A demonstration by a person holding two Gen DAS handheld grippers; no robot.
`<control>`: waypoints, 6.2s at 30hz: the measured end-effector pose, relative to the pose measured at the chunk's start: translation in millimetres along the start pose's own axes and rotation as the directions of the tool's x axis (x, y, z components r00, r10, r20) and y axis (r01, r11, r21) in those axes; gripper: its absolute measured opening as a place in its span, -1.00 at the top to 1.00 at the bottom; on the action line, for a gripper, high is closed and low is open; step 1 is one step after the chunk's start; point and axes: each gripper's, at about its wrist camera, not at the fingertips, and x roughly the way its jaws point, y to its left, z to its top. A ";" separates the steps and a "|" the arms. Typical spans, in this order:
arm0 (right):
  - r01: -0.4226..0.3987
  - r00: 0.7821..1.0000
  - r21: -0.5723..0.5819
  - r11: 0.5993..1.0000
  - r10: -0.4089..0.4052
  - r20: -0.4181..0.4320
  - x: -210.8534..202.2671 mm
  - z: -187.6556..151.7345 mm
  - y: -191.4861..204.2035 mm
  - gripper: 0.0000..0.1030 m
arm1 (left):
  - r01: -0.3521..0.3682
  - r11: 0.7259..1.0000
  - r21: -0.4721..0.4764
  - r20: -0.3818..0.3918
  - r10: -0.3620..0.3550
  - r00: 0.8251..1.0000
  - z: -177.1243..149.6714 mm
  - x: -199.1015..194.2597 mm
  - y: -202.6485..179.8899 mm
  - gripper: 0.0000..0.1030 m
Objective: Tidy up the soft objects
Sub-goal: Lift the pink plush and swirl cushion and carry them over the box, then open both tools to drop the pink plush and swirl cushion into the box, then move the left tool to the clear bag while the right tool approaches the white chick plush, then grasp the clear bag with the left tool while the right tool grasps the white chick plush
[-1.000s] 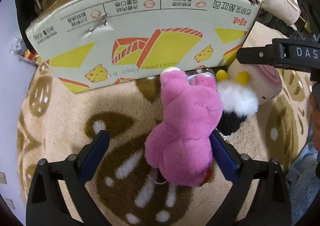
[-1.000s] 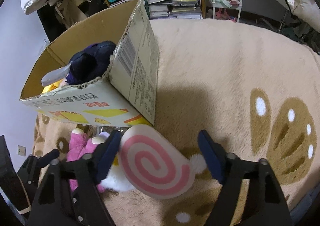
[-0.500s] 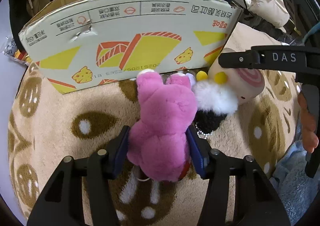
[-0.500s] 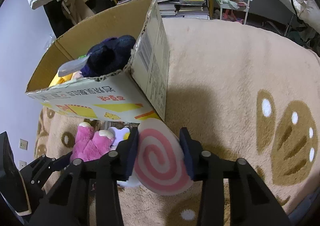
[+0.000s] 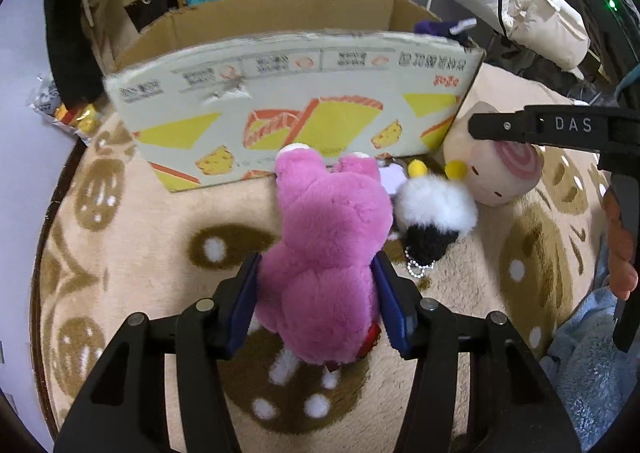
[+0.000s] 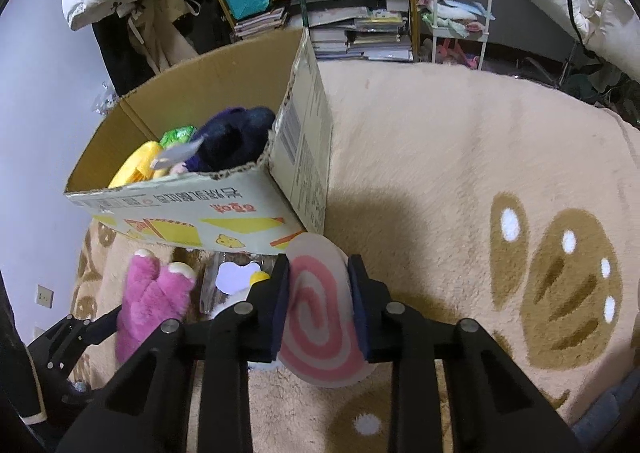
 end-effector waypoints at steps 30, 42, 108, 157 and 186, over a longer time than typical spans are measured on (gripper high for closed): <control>-0.095 0.904 -0.101 0.990 0.128 0.409 -112.7 2.4 34.5 0.42 | -0.228 0.971 -0.074 0.458 0.236 0.857 27.7 -127.8 8.1 -0.05; -0.117 0.868 -0.130 0.985 0.165 0.468 -111.7 34.6 50.3 0.42 | -0.242 0.967 -0.078 0.492 0.249 0.834 68.8 -115.4 8.2 -0.05; -0.129 0.922 -0.080 0.988 0.149 0.357 -73.6 46.2 30.7 -0.94 | -0.226 0.970 -0.088 0.284 0.242 0.928 74.5 -78.1 18.7 -0.83; -0.040 0.998 -0.061 0.997 0.037 -0.053 13.3 -20.2 27.2 -0.81 | -0.021 0.992 -0.122 0.068 0.030 0.997 70.9 -8.2 35.1 -0.82; -0.144 0.977 -0.044 0.989 0.135 -0.167 17.0 -27.1 9.4 0.57 | 0.059 0.992 -0.108 -0.131 -0.073 0.989 76.7 56.4 -17.6 -0.82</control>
